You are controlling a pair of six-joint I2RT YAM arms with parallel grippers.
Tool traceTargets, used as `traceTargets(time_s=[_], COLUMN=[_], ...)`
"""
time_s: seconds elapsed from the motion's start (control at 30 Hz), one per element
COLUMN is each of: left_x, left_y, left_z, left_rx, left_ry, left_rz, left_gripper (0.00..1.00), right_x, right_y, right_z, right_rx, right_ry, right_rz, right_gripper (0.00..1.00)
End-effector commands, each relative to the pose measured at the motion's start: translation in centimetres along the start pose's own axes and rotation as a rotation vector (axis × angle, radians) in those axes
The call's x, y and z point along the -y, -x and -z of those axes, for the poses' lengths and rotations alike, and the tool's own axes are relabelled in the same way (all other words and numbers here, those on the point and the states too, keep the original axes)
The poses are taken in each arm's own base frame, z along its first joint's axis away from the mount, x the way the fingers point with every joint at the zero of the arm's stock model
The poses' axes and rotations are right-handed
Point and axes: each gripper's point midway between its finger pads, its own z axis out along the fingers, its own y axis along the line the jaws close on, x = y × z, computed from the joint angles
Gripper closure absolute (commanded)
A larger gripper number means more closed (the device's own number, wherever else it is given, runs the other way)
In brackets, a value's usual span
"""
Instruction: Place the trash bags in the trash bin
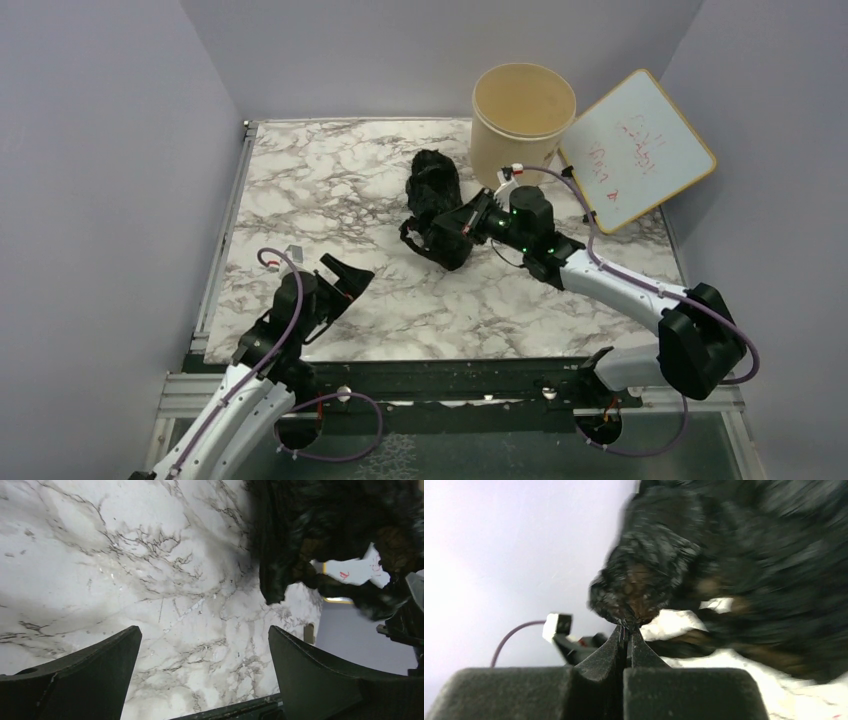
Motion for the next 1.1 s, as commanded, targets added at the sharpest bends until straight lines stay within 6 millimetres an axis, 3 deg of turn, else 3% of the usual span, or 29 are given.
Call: traceTargets(time_s=[0.0,0.2,0.5,0.6,0.77,0.83,0.93,1.07], left_x=[2.8,4.1,6.0,4.9,3.9,3.9,3.9,4.9], left_y=[-0.9,-1.1,-1.2,-1.2,-0.9,-1.0,-1.5,-3.6], left_z=[-1.4,-2.5,-0.6,-0.4,-0.1,-0.2,-0.2,-0.8], left_rx=[-0.059,-0.109,-0.074,-0.059,-0.033,-0.037,-0.065,-0.142], left_ry=[-0.110,-0.105,-0.305,-0.285,-0.249,-0.247,-0.254,-0.382], left_rz=[0.101,-0.011,-0.074,-0.081,-0.093,-0.091,-0.099,-0.130], left_gripper=[0.01,0.01,0.01,0.01,0.01,0.01,0.01,0.01], right_x=[-6.3,-9.1,-11.0,-7.2,-1.4,1.2,2.1,2.5], right_y=[-0.5,-0.5,-0.4,-0.4,-0.2,-0.3,0.1,-0.1], right_z=[1.1,2.7,4.6,2.6,2.4,2.8,3.9,3.7], right_rx=[-0.056,-0.050,-0.033,-0.023,0.009,0.019,0.023,-0.038], right_ry=[0.285,0.475,0.580,0.357,0.125,0.063,0.161,0.137], right_rz=[-0.095,-0.091,-0.015,-0.042,-0.015,-0.081,-0.170,-0.165], right_gripper=[1.00,1.00,0.99,1.00,0.99,0.99,0.99,1.00])
